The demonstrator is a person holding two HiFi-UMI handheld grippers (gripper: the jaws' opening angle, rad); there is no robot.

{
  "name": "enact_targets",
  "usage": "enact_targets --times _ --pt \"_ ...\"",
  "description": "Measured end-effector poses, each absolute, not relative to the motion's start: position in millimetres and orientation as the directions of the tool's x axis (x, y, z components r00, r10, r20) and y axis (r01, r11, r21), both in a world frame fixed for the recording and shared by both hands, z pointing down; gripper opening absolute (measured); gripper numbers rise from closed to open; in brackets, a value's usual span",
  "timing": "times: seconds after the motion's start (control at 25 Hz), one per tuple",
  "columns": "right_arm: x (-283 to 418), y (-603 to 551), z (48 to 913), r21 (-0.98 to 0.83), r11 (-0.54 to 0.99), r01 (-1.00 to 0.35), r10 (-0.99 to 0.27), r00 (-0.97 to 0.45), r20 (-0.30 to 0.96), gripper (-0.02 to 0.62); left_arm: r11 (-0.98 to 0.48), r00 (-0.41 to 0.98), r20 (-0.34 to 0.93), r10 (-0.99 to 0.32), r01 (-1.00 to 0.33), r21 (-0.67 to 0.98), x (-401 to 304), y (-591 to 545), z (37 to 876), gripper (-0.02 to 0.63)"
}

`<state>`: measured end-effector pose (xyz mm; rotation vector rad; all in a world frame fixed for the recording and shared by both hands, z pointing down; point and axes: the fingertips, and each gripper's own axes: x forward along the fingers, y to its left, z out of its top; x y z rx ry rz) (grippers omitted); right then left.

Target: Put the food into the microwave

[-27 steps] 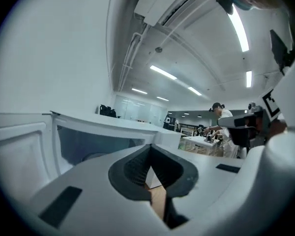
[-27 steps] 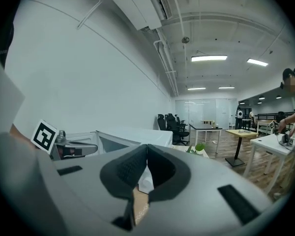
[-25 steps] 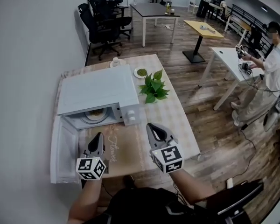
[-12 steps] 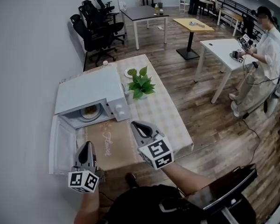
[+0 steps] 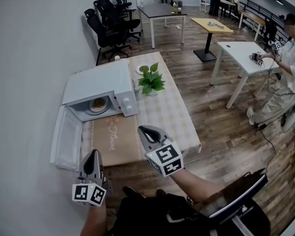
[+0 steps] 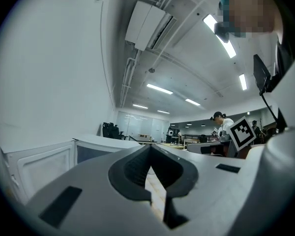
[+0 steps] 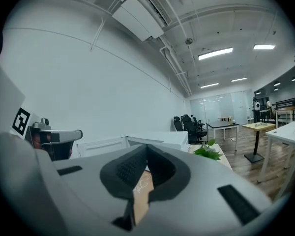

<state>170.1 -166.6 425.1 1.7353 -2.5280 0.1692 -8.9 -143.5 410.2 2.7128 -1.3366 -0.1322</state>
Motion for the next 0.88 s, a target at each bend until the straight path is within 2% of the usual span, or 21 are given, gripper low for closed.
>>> enact_targets --times 0.32,0.88 --pt "141 -150 406 -0.019 0.363 -0.932 -0.928 -0.363 0.087 0.008 -0.593 0.592 -0.040 -0.805 -0.798 0.109 -43 -116 395 0.009" --pt "89 -133 400 -0.030 0.322 -0.946 -0.939 -0.324 0.119 0.008 -0.612 0.615 -0.007 -0.788 -0.782 0.121 -91 -115 394 0.009"
